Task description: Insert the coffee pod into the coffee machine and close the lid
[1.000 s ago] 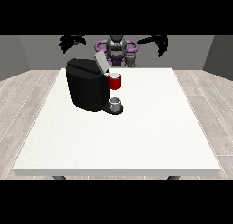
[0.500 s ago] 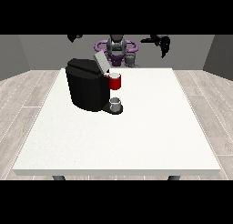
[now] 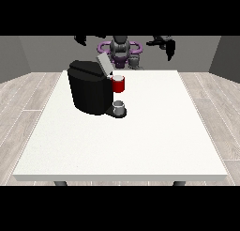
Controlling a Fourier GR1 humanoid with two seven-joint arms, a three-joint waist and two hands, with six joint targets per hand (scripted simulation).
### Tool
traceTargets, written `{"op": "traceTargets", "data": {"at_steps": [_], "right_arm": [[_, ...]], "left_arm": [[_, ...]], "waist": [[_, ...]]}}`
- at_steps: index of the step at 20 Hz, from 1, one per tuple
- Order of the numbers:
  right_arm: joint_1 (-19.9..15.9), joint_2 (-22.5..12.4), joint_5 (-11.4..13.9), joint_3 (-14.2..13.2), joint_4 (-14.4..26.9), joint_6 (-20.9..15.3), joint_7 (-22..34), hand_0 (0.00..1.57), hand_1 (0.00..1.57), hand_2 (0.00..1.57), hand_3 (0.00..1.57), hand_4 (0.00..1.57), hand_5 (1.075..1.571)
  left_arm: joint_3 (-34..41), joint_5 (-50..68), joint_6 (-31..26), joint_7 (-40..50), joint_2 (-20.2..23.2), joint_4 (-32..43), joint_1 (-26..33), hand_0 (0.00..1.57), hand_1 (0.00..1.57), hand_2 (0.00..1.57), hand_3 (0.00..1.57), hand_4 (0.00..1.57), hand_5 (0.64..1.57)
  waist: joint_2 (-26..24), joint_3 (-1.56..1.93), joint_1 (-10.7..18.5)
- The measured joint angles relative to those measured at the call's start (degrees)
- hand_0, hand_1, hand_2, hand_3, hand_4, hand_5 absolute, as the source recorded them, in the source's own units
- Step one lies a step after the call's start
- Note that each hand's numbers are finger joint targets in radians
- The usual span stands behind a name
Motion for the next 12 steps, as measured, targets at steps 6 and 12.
{"op": "traceTargets", "data": {"at_steps": [6, 12], "right_arm": [[-2.85, 0.13, -1.40, -1.79, 3.67, 1.38, -0.40, 0.00, 0.00, 0.00, 0.00, 0.00, 1.571], [-7.23, 0.37, -1.63, -2.93, 8.34, 2.12, -2.05, 0.00, 0.00, 0.00, 0.00, 0.00, 1.571]], "left_arm": [[-1.91, 3.00, 0.76, 3.25, -0.10, -7.91, 4.26, 0.00, 0.00, 0.00, 0.00, 0.00, 1.571], [-3.37, 4.45, 2.08, 5.03, 0.87, -13.69, 5.37, 0.00, 0.00, 0.00, 0.00, 0.00, 1.571]], "waist": [[2.72, 0.00, 0.97], [7.39, 0.00, 0.33]]}}
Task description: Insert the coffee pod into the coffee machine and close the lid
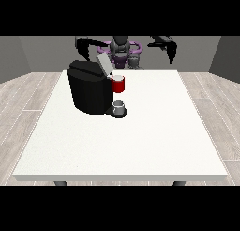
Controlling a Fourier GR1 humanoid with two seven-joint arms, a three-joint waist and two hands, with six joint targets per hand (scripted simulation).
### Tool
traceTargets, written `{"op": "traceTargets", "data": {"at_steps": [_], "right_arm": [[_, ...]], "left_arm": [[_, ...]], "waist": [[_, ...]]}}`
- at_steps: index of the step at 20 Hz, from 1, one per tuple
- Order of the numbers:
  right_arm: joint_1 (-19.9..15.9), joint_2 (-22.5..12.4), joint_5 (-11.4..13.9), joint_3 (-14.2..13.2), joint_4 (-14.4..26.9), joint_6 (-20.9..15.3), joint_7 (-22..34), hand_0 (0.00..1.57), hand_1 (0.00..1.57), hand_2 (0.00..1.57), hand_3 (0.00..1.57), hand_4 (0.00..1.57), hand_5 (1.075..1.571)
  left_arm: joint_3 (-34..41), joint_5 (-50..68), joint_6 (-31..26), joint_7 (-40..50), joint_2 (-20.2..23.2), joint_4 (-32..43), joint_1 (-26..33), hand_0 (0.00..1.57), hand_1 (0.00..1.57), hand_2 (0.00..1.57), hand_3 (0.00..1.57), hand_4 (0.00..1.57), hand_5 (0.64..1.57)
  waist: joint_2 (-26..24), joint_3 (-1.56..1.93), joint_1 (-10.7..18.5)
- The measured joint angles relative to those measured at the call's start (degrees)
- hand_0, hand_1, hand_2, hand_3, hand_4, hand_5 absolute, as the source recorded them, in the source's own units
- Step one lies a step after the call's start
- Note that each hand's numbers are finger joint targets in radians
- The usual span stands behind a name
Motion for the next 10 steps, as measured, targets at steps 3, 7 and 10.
{"op": "traceTargets", "data": {"at_steps": [3, 7, 10], "right_arm": [[-1.98, 0.33, 0.75, -0.09, 2.57, -0.24, -1.05, 0.00, 0.00, 0.00, 0.00, 0.00, 1.571], [-4.97, 0.02, 1.25, -0.37, 5.58, 0.35, -1.54, 0.00, 0.00, 0.00, 0.00, 0.00, 1.571], [-6.46, 0.01, 2.03, -0.19, 7.06, 0.53, -2.32, 0.00, 0.00, 0.00, 0.00, 0.00, 1.571]], "left_arm": [[-0.63, 0.74, 0.22, 0.80, 0.58, -2.68, 1.50, 0.00, 0.00, 0.00, 0.00, 0.00, 1.571], [-1.36, 1.16, 1.23, 0.80, 1.09, -5.32, 2.64, 0.00, 0.00, 0.00, 0.00, 0.00, 1.571], [-1.17, 1.93, 1.95, 0.58, 1.66, -6.47, 3.28, 0.00, 0.00, 0.00, 0.00, 0.00, 1.571]], "waist": [[1.31, 0.00, -0.24], [2.82, 0.00, -0.78], [3.45, -0.06, -1.24]]}}
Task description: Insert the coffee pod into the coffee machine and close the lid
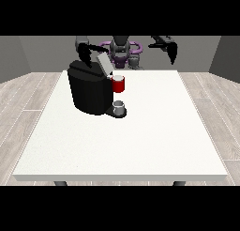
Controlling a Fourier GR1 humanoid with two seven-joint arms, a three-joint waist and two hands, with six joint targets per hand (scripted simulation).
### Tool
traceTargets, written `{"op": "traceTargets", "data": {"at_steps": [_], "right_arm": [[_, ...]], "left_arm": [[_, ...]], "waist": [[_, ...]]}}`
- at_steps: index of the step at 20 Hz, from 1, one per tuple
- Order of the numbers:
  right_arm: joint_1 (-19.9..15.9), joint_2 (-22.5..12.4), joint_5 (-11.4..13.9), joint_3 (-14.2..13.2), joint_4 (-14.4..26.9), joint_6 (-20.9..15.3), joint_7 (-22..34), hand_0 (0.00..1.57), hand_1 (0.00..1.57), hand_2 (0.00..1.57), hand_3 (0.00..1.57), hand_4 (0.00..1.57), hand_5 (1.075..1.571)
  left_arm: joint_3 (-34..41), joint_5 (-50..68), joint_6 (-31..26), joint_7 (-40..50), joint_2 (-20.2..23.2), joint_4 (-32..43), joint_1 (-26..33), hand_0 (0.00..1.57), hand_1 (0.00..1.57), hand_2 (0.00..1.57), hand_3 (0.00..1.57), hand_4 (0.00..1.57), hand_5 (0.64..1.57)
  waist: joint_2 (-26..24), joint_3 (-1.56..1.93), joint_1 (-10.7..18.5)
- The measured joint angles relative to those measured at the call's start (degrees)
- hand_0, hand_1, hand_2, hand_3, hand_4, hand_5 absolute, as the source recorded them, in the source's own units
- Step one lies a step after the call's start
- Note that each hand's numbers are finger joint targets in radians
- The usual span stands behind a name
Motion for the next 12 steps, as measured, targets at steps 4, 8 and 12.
{"op": "traceTargets", "data": {"at_steps": [4, 8, 12], "right_arm": [[-1.95, 0.38, 1.40, 0.68, 1.41, -0.12, -1.07, 0.00, 0.00, 0.00, 0.00, 0.00, 1.571], [-4.40, 0.75, 1.93, 0.60, 2.58, -0.42, -1.52, 0.00, 0.00, 0.00, 0.00, 0.00, 1.571], [-6.21, 1.11, 2.33, 0.60, 4.21, -0.41, -1.58, 0.00, 0.00, 0.00, 0.00, 0.00, 1.571]], "left_arm": [[-0.21, 0.90, 0.56, -0.17, 0.37, -0.70, 0.09, 0.00, 0.00, 0.00, 0.00, 0.00, 1.571], [0.58, 1.47, 0.00, -1.06, 2.58, 0.16, -0.66, 0.00, 0.00, 0.00, 0.00, 0.00, 1.571], [0.04, 1.34, 1.20, -0.60, 2.59, 0.17, -0.95, 0.00, 0.00, 0.00, 0.00, 0.00, 1.571]], "waist": [[0.95, -0.07, -0.31], [2.32, -0.17, -0.55], [2.61, -0.13, -0.54]]}}
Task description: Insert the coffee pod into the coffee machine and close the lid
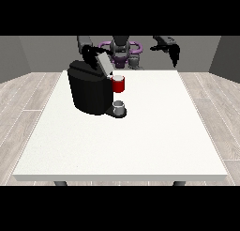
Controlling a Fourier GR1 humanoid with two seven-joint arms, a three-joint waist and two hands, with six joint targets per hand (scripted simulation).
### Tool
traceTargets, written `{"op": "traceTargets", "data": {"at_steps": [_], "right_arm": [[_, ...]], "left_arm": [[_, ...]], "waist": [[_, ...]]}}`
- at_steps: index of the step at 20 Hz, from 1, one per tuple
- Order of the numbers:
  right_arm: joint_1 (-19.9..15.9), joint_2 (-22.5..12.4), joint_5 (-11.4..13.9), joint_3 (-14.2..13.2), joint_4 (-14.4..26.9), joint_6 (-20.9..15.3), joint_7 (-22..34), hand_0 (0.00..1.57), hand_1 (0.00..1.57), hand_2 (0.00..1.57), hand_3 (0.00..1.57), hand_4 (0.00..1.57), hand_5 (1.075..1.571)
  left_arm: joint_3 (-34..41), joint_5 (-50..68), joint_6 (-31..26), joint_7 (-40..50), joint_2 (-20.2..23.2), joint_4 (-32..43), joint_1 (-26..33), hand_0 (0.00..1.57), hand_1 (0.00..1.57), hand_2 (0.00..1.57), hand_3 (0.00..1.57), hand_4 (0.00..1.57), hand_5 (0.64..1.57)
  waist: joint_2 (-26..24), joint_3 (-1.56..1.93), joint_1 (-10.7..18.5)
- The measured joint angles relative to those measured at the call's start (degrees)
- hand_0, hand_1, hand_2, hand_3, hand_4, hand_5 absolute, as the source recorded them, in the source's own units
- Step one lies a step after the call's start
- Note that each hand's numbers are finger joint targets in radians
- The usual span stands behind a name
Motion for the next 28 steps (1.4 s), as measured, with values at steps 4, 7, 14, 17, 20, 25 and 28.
{"op": "traceTargets", "data": {"at_steps": [4, 7, 14, 17, 20, 25, 28], "right_arm": [[-1.13, 0.14, 0.38, -0.12, 1.50, 0.02, -0.75, 0.00, 0.00, 0.00, 0.00, 0.00, 1.571], [-2.59, 0.41, 0.76, 0.00, 1.97, -0.19, -0.69, 0.00, 0.00, 0.00, 0.00, 0.00, 1.571], [-5.71, 1.84, 2.74, 1.75, 3.27, -0.75, 1.13, 0.00, 0.00, 0.00, 0.00, 0.14, 1.571], [-6.49, 2.59, 3.99, 2.84, 3.95, -0.84, 1.26, 0.00, 0.00, 0.00, 0.00, 0.21, 1.571], [-8.17, 2.41, 5.39, 3.46, 4.65, -0.93, 1.40, 0.00, 0.00, 0.00, 0.00, 0.15, 1.571], [-10.10, 2.62, 7.19, 3.74, 5.97, -1.46, 0.30, 0.00, 0.00, 0.00, 0.00, 0.12, 1.571], [-10.39, 3.23, 7.40, 3.69, 6.52, -1.41, 0.04, 0.00, 0.00, 0.00, 0.00, 0.13, 1.571]], "left_arm": [[-1.37, -0.21, 0.28, 0.71, -0.38, -1.21, 0.80, 0.00, 0.00, 0.00, 0.00, 0.00, 1.571], [-1.16, 0.12, 0.67, 0.48, -0.15, -0.80, 0.66, 0.00, 0.00, 0.00, 0.00, 0.02, 1.571], [0.26, 0.90, 0.43, -1.72, 1.77, 1.91, 0.31, 0.00, 0.00, 0.00, 0.00, 0.16, 1.571], [-0.40, 0.56, 1.13, -1.76, 1.25, 2.00, 0.85, 0.00, 0.00, 0.00, 0.00, 0.18, 1.571], [-0.98, 0.83, 0.89, -1.45, 1.07, 1.62, 0.88, 0.00, 0.00, 0.00, 0.00, 0.00, 1.571], [-1.81, 0.85, 1.24, -2.51, 0.78, 0.88, -0.29, 0.00, 0.00, 0.00, 0.00, 0.18, 1.571], [-2.97, 0.30, 1.87, -2.86, 0.02, -0.35, 0.26, 0.00, 0.00, 0.00, 0.00, 0.17, 1.571]], "waist": [[-0.43, 0.03, 0.77], [-0.02, 0.05, 0.70], [0.92, 0.12, 0.47], [0.50, 0.15, 0.65], [0.54, 0.17, 1.30], [1.28, 0.18, 1.62], [0.37, 0.18, 1.73]]}}
